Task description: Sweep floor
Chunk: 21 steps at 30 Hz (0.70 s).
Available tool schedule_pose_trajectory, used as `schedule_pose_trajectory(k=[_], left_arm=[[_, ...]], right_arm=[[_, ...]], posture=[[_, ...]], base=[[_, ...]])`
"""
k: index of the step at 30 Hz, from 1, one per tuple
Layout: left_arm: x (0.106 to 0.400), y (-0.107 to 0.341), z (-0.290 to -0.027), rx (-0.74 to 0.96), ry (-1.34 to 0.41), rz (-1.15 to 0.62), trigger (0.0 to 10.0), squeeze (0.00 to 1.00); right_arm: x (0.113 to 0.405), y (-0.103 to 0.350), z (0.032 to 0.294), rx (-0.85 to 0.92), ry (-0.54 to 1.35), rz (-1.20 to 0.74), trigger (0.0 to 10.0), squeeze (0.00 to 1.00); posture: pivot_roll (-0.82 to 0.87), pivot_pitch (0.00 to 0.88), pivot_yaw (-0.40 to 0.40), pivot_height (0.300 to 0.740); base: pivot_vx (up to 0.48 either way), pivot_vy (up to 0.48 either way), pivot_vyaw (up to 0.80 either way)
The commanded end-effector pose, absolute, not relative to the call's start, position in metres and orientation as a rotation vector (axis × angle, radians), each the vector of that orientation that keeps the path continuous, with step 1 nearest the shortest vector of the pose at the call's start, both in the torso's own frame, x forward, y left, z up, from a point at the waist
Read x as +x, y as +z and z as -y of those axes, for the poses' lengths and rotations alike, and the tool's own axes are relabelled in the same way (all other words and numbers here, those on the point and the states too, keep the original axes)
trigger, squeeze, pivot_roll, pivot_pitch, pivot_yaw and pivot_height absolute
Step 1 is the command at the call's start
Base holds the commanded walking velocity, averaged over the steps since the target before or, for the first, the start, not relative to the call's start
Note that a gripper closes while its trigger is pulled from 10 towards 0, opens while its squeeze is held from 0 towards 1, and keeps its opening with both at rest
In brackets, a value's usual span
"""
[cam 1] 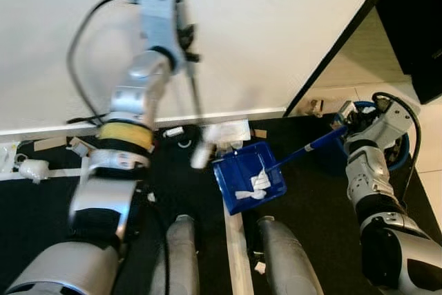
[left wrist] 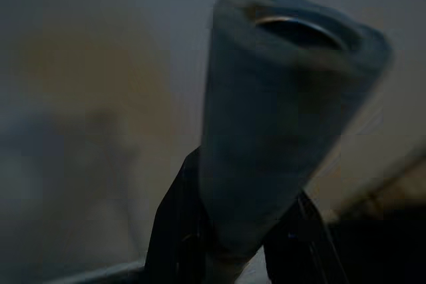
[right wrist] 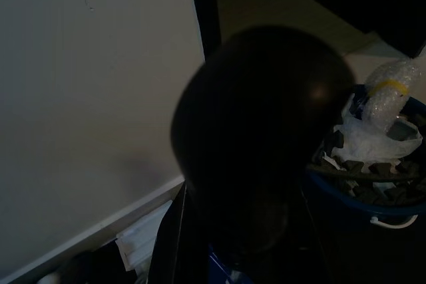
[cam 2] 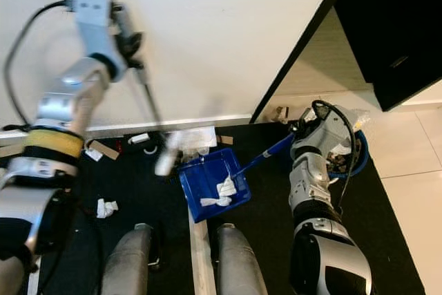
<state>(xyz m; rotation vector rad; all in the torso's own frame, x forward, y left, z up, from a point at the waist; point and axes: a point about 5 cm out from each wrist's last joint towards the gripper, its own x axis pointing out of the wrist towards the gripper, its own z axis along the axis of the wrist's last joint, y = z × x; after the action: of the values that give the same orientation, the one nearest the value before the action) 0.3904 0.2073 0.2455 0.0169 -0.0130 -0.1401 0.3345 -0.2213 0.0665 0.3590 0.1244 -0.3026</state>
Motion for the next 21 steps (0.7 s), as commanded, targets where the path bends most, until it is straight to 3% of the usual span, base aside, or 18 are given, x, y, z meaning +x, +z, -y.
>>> schedule_pose_trajectory(k=[1, 7, 8, 10, 13, 21], left_arm=[[0.384, 0.270, -0.229, -0.005, -0.134, 0.113, 10.0, 0.00], [0.382, 0.275, -0.242, 0.043, -0.108, 0.120, 10.0, 0.00], [0.378, 0.270, -0.258, 0.165, -0.074, 0.086, 10.0, 0.00], [0.378, 0.270, -0.258, 0.165, -0.074, 0.086, 10.0, 0.00], [0.365, 0.243, -0.294, 0.509, 0.057, 0.002, 10.0, 0.00], [0.352, 0.243, -0.329, 0.616, 0.284, 0.018, 10.0, 0.00]], right_arm=[[0.318, 0.035, 0.213, 0.414, -0.312, -0.273, 10.0, 0.00], [0.318, 0.034, 0.212, 0.417, -0.309, -0.276, 10.0, 0.00], [0.318, 0.034, 0.211, 0.419, -0.303, -0.280, 10.0, 0.00], [0.318, 0.034, 0.211, 0.419, -0.303, -0.280, 10.0, 0.00], [0.316, 0.031, 0.209, 0.416, -0.293, -0.292, 10.0, 0.00], [0.311, 0.023, 0.188, 0.337, -0.206, -0.325, 10.0, 0.00]], posture=[[0.02, 0.252, -0.076, 0.740], [0.02, 0.254, -0.076, 0.740], [0.01, 0.249, -0.077, 0.740], [0.01, 0.249, -0.077, 0.740], [0.00, 0.257, -0.079, 0.740], [-0.01, 0.265, -0.082, 0.740]], base=[[0.000, 0.000, 0.00], [0.000, 0.000, 0.00], [0.000, 0.000, 0.00], [0.000, 0.000, 0.00], [0.000, 0.000, 0.00], [0.000, 0.000, 0.00]])
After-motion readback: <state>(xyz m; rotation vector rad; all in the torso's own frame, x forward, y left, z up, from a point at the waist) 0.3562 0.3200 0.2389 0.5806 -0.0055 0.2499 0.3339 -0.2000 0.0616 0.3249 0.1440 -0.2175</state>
